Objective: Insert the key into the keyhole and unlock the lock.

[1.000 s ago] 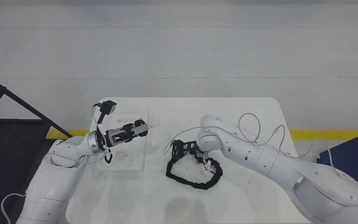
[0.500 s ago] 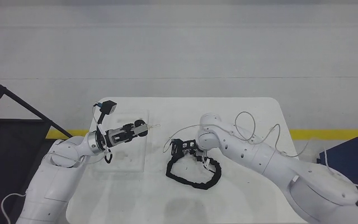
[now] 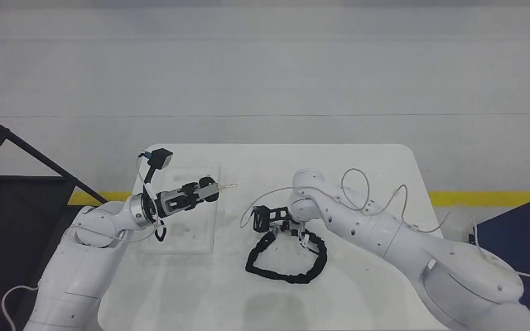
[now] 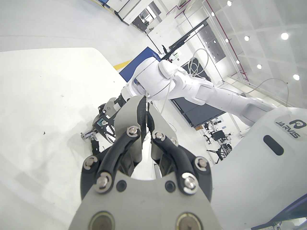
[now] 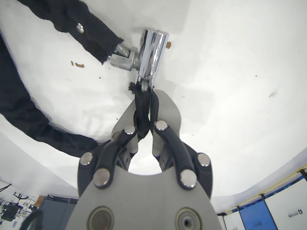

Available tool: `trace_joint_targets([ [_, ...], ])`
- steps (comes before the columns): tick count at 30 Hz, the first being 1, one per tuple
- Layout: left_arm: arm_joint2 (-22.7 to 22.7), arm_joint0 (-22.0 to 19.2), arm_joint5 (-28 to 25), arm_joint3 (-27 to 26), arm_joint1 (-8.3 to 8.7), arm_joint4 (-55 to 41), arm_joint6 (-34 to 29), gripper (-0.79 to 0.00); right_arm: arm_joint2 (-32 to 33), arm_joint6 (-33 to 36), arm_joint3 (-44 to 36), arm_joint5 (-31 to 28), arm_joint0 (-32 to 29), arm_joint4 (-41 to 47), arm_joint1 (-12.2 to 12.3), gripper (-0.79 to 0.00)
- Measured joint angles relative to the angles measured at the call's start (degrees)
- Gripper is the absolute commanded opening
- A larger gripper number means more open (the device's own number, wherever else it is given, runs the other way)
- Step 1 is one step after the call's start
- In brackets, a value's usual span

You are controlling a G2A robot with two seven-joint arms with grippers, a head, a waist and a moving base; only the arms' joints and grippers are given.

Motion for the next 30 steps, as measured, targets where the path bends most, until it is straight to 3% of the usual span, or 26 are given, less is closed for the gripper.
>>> trace_joint_targets([
  [7, 0.0, 0.0, 0.0, 0.0, 0.00, 0.0, 0.0, -0.785, 0.0, 3.0, -8.2, 3.0, 0.3, -14.7, 1.6, -0.785],
  [16, 0.0, 0.0, 0.0, 0.0, 0.00, 0.0, 0.0, -0.785, 1.4, 4.4, -26.8, 7.4, -4.0, -34.0, 8.4, -0.785],
  [22, 0.0, 0.0, 0.0, 0.0, 0.00, 0.0, 0.0, -0.785, 7.4, -11.0, -38.9, 2.4, -9.5, -41.2, 15.5, -0.785],
  [30, 0.0, 0.0, 0.0, 0.0, 0.00, 0.0, 0.0, -0.785, 25.8, -45.2, -39.6, -7.0, -20.3, -39.2, 25.6, -0.785],
])
